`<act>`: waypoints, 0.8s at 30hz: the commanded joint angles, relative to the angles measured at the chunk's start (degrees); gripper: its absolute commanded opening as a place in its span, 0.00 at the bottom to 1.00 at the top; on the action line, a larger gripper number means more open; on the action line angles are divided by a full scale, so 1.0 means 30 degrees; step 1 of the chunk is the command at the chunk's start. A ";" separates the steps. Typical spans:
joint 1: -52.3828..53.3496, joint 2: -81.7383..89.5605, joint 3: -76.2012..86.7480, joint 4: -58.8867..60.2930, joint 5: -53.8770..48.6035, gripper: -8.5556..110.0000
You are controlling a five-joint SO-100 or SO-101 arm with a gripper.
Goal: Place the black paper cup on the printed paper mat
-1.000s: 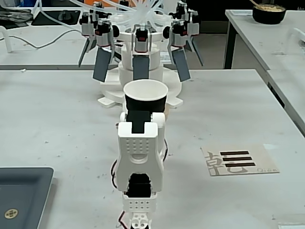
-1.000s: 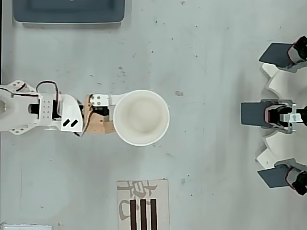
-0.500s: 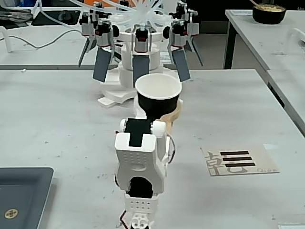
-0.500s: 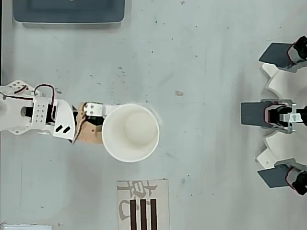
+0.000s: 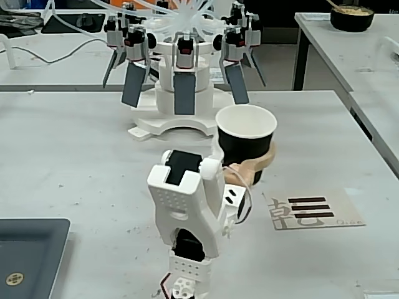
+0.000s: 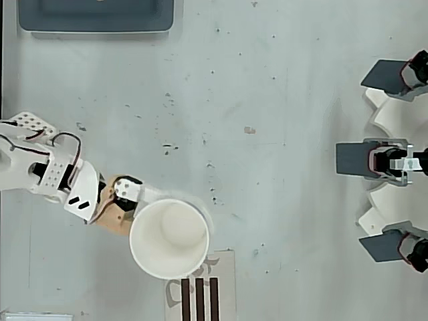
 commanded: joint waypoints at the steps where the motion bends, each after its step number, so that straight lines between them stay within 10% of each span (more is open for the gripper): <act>1: 0.0967 -0.1055 -0.1729 -0.0381 0.0264 0.17; 24: 0.4775 -1.1133 -1.1396 -0.0967 0.0498 0.19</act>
